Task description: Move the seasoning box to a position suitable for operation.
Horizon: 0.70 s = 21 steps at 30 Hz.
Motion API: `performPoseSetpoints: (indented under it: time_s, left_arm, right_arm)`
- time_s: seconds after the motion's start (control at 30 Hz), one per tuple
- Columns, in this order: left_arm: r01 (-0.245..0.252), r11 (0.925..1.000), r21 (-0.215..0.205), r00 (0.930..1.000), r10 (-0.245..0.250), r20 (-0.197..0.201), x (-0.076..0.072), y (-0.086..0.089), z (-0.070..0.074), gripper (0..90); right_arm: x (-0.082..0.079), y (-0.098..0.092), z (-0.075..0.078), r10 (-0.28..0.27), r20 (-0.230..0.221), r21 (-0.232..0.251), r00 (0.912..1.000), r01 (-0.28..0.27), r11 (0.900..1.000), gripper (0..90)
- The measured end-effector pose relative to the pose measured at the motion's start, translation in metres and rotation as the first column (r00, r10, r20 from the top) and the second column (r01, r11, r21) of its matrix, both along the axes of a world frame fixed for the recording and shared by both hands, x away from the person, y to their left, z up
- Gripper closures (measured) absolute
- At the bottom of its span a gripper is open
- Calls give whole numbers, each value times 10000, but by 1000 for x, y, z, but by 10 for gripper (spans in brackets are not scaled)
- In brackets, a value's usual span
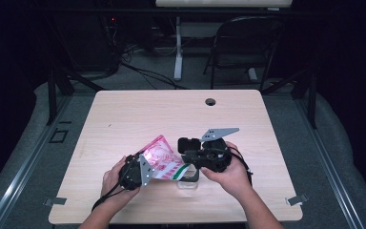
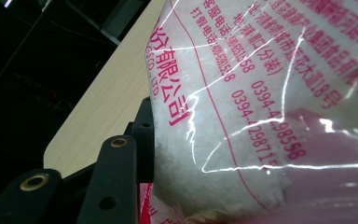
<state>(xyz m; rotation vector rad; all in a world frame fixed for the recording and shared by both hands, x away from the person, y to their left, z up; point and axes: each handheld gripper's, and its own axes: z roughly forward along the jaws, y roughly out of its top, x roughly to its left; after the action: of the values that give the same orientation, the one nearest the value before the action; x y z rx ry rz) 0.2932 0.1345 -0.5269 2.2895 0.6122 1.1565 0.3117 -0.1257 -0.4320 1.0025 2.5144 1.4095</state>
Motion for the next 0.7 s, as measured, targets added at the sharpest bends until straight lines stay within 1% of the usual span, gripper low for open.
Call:
performPoseSetpoints:
  time_s: [0.1,0.33,0.53,0.7]
  left_arm:
    - [28,10000,16,10000,-29,23,0,-1,0,601]
    - [39,10000,2,10000,-39,63,1,-3,0,601]
    - [77,9999,113,10000,-77,62,0,-4,0,602]
    - [72,9999,115,9999,-73,100,1,-4,-1,602]
  right_arm:
    - [1,2,-1,54,-74,-100,10000,-55,9999,761]
    - [6,6,-6,27,-239,-152,9997,-30,9999,761]
    - [8,8,-10,36,-361,-203,9993,-43,9998,775]
    - [10,10,-13,83,-448,-248,9990,-95,9996,796]
